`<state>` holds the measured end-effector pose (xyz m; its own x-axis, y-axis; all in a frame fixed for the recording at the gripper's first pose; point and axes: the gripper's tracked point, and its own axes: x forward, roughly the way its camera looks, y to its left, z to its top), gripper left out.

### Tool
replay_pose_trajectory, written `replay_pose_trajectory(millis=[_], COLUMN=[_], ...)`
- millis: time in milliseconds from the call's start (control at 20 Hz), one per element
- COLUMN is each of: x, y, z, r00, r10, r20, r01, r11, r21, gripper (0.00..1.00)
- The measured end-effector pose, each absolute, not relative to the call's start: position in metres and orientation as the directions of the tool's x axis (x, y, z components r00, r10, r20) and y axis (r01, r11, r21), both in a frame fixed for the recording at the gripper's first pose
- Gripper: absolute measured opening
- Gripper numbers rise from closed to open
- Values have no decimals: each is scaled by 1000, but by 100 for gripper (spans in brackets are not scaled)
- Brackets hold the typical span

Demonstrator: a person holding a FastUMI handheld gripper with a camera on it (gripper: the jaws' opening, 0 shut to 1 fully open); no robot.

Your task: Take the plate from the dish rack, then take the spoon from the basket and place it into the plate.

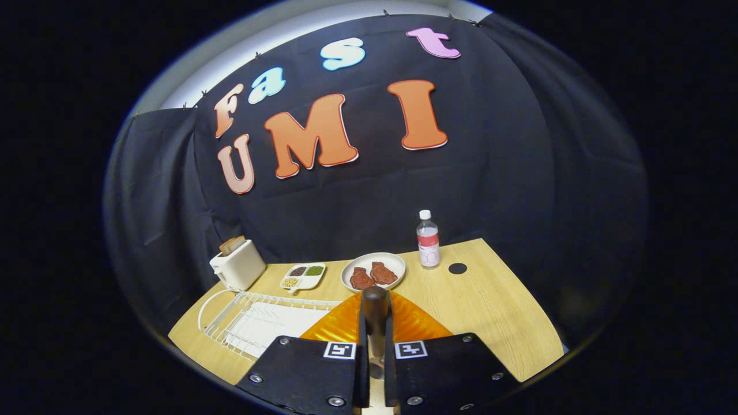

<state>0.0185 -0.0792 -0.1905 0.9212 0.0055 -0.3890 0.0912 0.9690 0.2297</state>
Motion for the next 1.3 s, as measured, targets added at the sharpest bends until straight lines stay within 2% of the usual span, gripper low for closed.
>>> replay_pose_trajectory(millis=[250,750,1300], x=[-3,-53,-71], y=[-28,85,137], z=[-188,-237,-292], r00=[914,838,780], r10=[83,248,295], r20=[-397,-486,-551], r01=[17,-115,-78], r11=[970,951,921], r21=[241,287,382], gripper=[10,10,10])
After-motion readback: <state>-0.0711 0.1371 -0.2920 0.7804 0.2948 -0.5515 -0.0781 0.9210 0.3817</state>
